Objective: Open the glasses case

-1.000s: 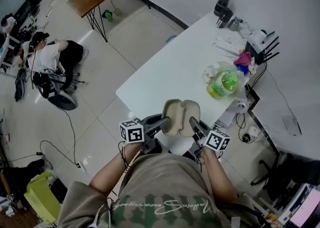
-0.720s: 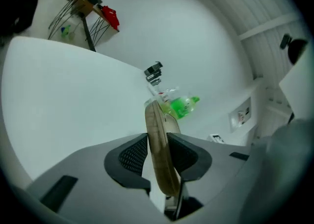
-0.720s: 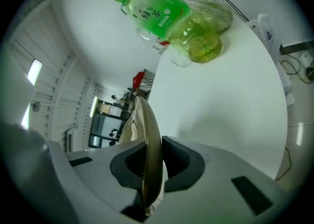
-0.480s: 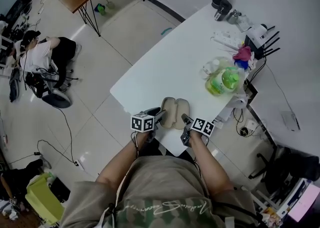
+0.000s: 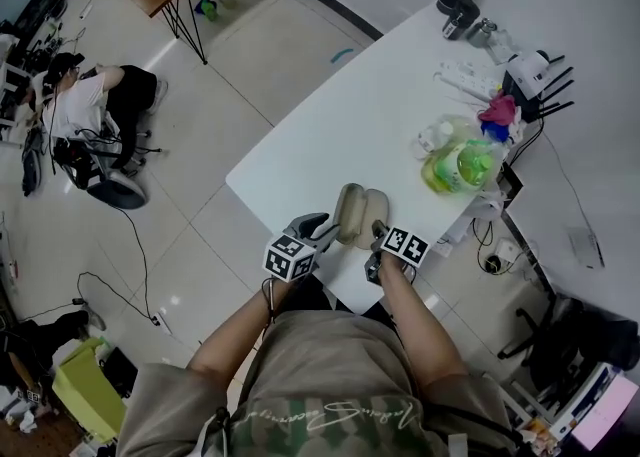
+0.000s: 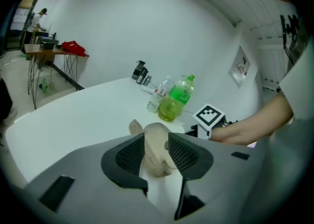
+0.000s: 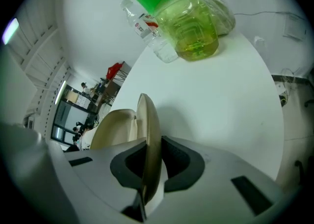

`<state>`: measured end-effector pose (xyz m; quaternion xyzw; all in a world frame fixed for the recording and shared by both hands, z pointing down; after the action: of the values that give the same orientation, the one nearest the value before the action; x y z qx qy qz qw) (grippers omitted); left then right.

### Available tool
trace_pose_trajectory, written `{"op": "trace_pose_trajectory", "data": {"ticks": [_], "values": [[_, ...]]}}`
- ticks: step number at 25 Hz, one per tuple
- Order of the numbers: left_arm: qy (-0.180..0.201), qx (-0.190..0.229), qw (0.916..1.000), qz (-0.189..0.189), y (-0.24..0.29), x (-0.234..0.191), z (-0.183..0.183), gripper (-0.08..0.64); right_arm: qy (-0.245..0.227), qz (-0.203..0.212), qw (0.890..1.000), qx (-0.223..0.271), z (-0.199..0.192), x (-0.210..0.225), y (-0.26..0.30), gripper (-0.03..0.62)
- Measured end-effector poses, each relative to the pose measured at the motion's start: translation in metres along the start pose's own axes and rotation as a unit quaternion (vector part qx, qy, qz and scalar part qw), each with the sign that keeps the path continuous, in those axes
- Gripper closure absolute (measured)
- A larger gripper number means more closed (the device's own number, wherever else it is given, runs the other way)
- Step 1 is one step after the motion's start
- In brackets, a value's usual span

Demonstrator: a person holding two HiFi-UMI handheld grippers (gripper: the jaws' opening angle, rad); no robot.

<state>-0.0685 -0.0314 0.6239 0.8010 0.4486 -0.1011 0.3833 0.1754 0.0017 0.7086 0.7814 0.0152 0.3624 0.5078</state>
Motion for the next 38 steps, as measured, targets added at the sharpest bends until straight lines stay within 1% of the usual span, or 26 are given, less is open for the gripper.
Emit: {"op": "trace_pose_trajectory", "data": {"ticks": [3,5,7,10,12,15,18,20,24,27,30,32,34,36,38], "values": [[0.001,-0.006,0.9995,-0.031,0.006,0.010,-0.002,0.414,-0.020,-0.016,1.000,-0.004,0.000,-0.005,0.005,0.555],[-0.005,-0.018,0.9993,-0.032,0.013,0.010,-0.007,0.414,-0.028,-0.019,0.999,-0.005,-0.001,-0.008,0.006,0.555],[-0.023,-0.035,0.9990,-0.018,0.020,0.002,-0.016,0.414,-0.035,-0.019,0.999,-0.004,-0.002,-0.010,0.007,0.555],[-0.048,-0.069,0.9963,0.017,0.027,-0.016,-0.028,0.414,-0.045,-0.018,0.999,-0.005,-0.003,-0.011,0.007,0.554],[-0.049,-0.093,0.9940,0.030,0.033,-0.024,-0.035,0.414,-0.053,-0.011,0.999,-0.002,-0.002,-0.010,0.007,0.554],[-0.046,-0.121,0.9910,0.036,0.040,-0.031,-0.043,0.414,-0.064,0.017,0.998,0.003,-0.002,-0.008,0.008,0.554],[-0.047,-0.121,0.9909,0.036,0.040,-0.033,-0.044,0.416,-0.077,0.051,0.996,0.006,-0.002,-0.007,0.006,0.545],[-0.047,-0.119,0.9912,0.034,0.041,-0.031,-0.042,0.416,-0.100,0.062,0.993,0.008,-0.001,-0.008,0.003,0.528],[-0.046,-0.116,0.9916,0.035,0.042,-0.029,-0.040,0.416,-0.147,0.059,0.987,0.014,-0.003,-0.016,-0.005,0.483],[-0.044,-0.111,0.9922,0.035,0.042,-0.025,-0.037,0.416,-0.168,0.060,0.984,0.022,-0.004,-0.021,-0.012,0.465],[-0.040,-0.106,0.9931,0.032,0.043,-0.020,-0.034,0.416,-0.186,0.062,0.980,0.029,-0.002,-0.023,-0.021,0.465],[-0.030,-0.108,0.9932,0.032,0.044,-0.017,-0.033,0.416,-0.201,0.053,0.978,0.032,0.000,-0.023,-0.026,0.465],[-0.017,-0.114,0.9927,0.034,0.046,-0.015,-0.033,0.416,-0.211,0.029,0.977,0.033,0.001,-0.017,-0.027,0.465],[-0.012,-0.118,0.9922,0.039,0.048,-0.015,-0.035,0.416,-0.208,0.002,0.978,0.033,0.000,-0.006,-0.026,0.465],[-0.017,-0.117,0.9921,0.043,0.049,-0.018,-0.038,0.416,-0.204,-0.014,0.978,0.031,-0.003,0.003,-0.024,0.466]]}}
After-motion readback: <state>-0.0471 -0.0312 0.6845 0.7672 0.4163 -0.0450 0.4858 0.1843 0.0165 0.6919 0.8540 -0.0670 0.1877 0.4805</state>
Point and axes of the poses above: the fingertips, and each gripper's own axes: y forward along the fingers, x to its right, z out of its top, the point moved 10 cm from there along -y, backward along the fingers, and after that the axes turned 2 degrees about -x, right-handed, at the moved point
